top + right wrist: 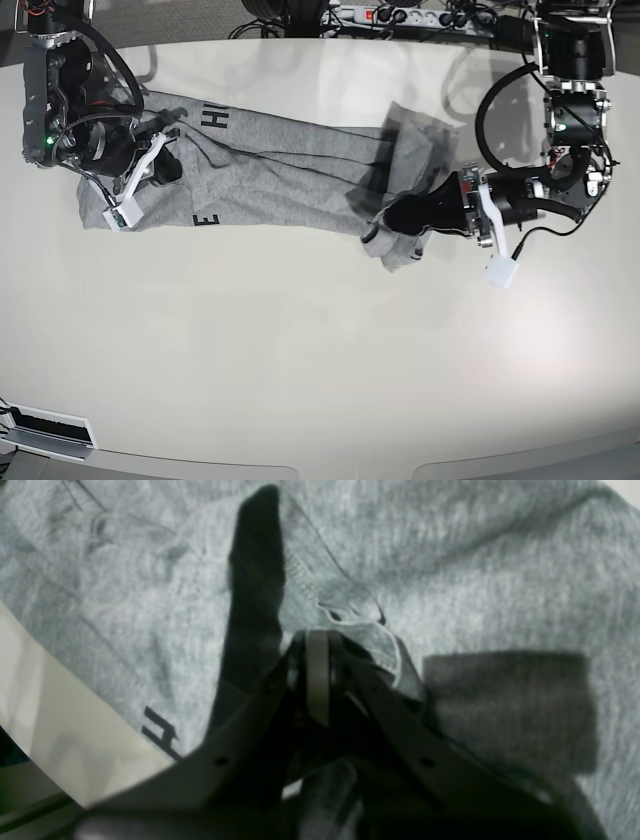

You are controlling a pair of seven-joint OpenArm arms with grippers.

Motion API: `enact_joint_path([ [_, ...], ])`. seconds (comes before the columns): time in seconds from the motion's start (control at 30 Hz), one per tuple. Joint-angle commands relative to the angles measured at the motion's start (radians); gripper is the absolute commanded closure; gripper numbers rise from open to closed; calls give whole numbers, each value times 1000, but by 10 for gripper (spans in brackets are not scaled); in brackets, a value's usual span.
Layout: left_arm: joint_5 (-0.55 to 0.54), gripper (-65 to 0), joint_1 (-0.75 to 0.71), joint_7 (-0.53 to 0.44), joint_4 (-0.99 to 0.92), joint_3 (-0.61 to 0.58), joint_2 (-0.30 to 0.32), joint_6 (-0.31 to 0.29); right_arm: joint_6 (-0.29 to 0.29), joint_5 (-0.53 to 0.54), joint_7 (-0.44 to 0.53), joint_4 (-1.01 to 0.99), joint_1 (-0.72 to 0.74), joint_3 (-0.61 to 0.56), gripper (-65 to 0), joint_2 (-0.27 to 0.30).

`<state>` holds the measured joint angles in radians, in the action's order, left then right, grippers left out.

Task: Layout the t-shirt on the table in an organized manner, then fold the t-shirt properly
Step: 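Fold the held strip end over toward the middle with the left gripper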

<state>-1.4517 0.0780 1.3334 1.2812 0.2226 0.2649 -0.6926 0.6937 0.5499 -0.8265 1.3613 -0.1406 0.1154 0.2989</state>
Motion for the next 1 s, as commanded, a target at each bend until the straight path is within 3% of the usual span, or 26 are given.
enact_joint_path([
  [0.0, -31, 0, 17, -35, 16, 5, -1, -6, 4, -4, -4, 13, 5, 3, 0, 11],
  [0.13, 97, 0, 17, -124, 16, -9, -41, -6, 4, -4, -4, 13, 6, 3, 0, 11],
  [0.33, 109, 0, 19, -133, 16, -82, -66, -6, 4, -4, -5, 13, 5, 3, 0, 11],
  [0.37, 106, -32, 20, -134, 16, -95, -67, -6, 4, -4, -4, 13, 6, 3, 0, 11],
  [0.47, 35, -285, 19, -133, 16, -125, -69, -6, 4, -4, -4, 13, 6, 3, 0, 11],
  [0.5, 6, -342, 20, -133, 16, -131, -68, -6, 4, -3, -4, 13, 6, 3, 0, 11],
  [0.53, -15, -358, 23, -133, 16, -132, -69, -6, 4, -2, -4, 13, 6, 3, 0, 11],
  [0.7, -27, -341, 47, -126, 17, -128, -68, -6, 4, 0, -4, 13, 6, 3, 0, 11],
  [0.77, -27, -240, 53, -108, 17, -128, -68, -6, 4, 2, -4, 13, 6, 3, 0, 11],
  [0.83, -23, -29, 59, -81, 17, -128, -62, -6, 4, 4, -4, 13, 8, 3, 0, 11],
  [0.87, -21, 0, 62, -62, 17, -128, -59, -6, 4, 4, -5, 13, 13, 3, 0, 12],
  [0.97, 0, 0, 67, -47, 17, -127, -38, -6, 4, 14, -20, 13, 39, 3, 0, 12],
])
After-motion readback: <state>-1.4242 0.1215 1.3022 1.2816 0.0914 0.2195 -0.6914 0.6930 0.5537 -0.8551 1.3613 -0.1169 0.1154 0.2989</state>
